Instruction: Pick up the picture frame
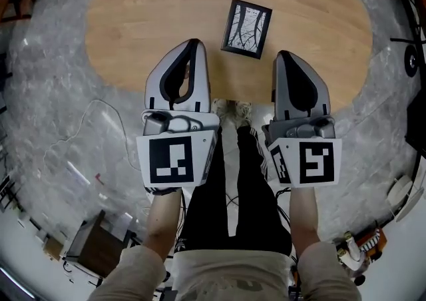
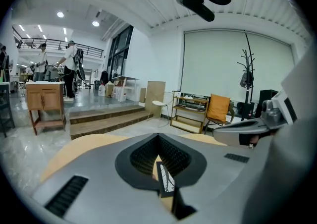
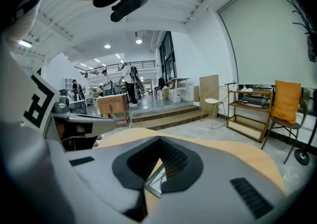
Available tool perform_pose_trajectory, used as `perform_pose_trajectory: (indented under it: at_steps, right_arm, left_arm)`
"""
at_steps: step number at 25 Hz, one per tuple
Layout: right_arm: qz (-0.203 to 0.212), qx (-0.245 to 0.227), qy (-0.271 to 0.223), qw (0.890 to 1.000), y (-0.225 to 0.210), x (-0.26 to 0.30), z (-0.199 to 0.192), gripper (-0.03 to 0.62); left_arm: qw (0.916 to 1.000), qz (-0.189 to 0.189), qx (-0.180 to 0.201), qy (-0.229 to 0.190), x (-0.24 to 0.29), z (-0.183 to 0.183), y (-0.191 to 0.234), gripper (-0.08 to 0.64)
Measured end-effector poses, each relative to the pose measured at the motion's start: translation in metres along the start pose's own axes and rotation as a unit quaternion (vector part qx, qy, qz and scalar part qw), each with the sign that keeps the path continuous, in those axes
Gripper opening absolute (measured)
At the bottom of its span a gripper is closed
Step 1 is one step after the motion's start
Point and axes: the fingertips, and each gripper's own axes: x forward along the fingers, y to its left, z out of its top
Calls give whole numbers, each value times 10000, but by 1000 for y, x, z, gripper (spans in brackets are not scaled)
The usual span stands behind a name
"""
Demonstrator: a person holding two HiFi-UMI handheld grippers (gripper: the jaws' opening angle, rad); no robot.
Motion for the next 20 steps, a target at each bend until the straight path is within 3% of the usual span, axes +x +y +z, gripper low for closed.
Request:
perform_pose_trajectory:
  at_steps: [14,20]
  right_arm:
    - [650,-864,636,9921,21,30,-28,6]
    - [1089,-1090,1116,9817,33,44,-48,163]
  left_arm:
    - [9999,109,-3,9,-1,-5,11,9]
    - [9997,205,-62,95,-6,-14,19,9]
